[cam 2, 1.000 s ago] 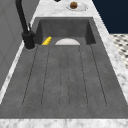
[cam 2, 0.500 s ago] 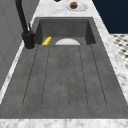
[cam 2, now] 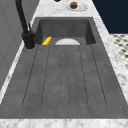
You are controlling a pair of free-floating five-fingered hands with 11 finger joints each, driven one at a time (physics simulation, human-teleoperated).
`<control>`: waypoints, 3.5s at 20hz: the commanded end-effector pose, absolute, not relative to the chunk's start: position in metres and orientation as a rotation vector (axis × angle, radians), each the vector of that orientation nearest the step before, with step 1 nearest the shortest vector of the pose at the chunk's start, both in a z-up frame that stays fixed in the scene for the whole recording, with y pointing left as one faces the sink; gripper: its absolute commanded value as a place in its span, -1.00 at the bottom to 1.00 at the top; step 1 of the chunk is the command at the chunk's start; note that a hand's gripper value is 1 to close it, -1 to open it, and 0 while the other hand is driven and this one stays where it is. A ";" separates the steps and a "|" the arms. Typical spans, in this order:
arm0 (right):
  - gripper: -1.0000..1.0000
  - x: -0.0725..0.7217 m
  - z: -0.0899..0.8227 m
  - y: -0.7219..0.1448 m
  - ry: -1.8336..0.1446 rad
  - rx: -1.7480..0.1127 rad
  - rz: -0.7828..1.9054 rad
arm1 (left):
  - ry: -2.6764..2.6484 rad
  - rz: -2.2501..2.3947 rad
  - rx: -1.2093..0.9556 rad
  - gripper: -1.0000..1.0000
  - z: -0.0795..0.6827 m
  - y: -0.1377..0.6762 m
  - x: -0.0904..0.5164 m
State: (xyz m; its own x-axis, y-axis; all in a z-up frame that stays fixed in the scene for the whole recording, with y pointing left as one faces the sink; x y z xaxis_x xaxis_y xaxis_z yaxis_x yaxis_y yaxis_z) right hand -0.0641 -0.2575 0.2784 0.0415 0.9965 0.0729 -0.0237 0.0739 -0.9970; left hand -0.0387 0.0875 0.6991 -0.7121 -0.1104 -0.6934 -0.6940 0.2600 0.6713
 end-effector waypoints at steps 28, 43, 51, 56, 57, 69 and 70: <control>0.00 -0.064 0.278 -0.257 -1.195 -1.156 1.137 | 2.131 1.270 -0.782 -1.00 0.705 0.079 -0.034; 0.00 -0.064 0.278 -0.257 -1.195 -1.156 1.137 | 2.136 1.230 -0.803 -1.00 0.705 0.078 -0.035; 0.00 -0.064 0.278 -0.257 -1.195 -1.156 1.137 | 2.152 1.220 -0.807 -1.00 0.706 0.078 -0.035; 0.00 -0.064 0.278 -0.257 -1.195 -1.156 1.137 | 2.149 1.203 -0.816 -1.00 0.706 0.078 -0.035; 0.00 -0.064 0.278 -0.257 -1.195 -1.156 1.137 | 2.149 1.200 -0.818 -1.00 0.706 0.078 -0.035; 0.00 -0.064 0.278 -0.257 -1.195 -1.156 1.137 | 2.162 1.179 -0.830 -1.00 0.707 0.077 -0.035; 0.00 -0.064 0.278 -0.257 -1.195 -1.156 1.137 | 2.164 1.178 -0.831 -1.00 0.707 0.077 -0.035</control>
State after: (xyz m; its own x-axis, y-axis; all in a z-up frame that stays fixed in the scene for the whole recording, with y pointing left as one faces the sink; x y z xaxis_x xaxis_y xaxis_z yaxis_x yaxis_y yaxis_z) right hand -0.0641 -0.2575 0.2784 0.0415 0.9965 0.0729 -0.0237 0.0739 -0.9970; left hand -0.0351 0.0768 0.7067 -0.6785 -0.2068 -0.7049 -0.7274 0.3232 0.6054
